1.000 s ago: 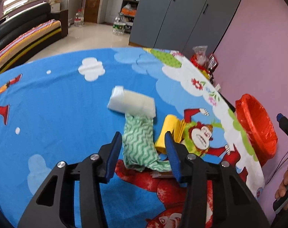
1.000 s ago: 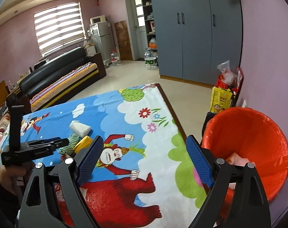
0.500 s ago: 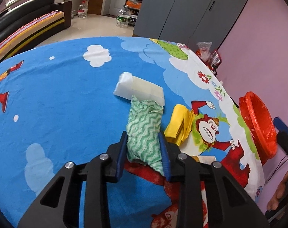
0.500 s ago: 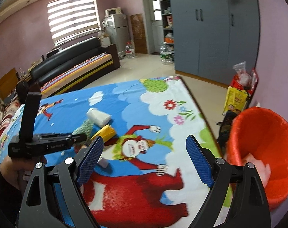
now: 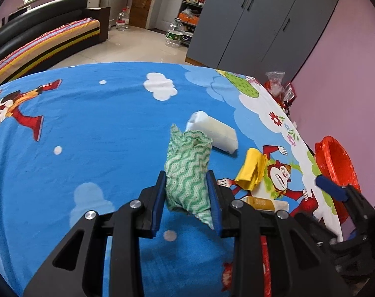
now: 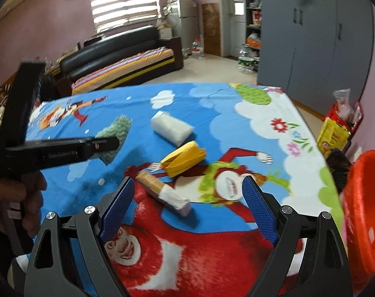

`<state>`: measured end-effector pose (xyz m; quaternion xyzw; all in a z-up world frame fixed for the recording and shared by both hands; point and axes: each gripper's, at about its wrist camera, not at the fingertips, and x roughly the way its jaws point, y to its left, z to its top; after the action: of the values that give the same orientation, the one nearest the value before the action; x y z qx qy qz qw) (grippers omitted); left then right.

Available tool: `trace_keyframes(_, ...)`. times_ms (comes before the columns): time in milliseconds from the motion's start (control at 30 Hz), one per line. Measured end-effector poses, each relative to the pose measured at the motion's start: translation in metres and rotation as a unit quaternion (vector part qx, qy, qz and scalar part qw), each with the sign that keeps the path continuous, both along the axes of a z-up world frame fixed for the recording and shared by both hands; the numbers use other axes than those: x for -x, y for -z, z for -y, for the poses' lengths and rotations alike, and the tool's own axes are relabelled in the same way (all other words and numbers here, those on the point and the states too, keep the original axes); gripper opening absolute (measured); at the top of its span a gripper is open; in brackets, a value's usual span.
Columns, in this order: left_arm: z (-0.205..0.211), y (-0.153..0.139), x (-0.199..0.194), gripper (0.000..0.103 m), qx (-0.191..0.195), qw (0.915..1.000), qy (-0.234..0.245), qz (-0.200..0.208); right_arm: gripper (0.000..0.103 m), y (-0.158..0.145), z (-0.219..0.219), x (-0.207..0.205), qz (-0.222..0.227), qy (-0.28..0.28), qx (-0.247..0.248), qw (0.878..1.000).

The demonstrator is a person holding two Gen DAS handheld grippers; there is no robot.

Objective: Collect trash
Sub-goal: 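Grasp the green patterned cloth with the left tool, then grasp the small box with white wrapper with the right tool while the left tool holds the cloth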

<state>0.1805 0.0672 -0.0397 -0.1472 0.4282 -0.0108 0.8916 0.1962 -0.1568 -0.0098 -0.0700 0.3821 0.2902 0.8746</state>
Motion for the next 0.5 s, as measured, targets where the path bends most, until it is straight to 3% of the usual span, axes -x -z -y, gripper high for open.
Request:
trace_keyframes(233,-0.014,-0.004,0.009,0.031,0.005,0.9999,-0.015,0.006,0.080,0.018,-0.023,-0.007,-0.013,-0.024,0.033,0.999)
trace_keyframes(333,-0.018,-0.004,0.011,0.031,0.006,0.9998,-0.020,0.006,0.071,0.025,-0.029,-0.011,-0.022,-0.032,0.044,0.998)
trace_keyframes(500,-0.023,-0.006,0.012,0.031,0.007,0.9996,-0.025,0.008,0.045,0.030,-0.035,-0.012,-0.032,-0.044,0.056,0.997)
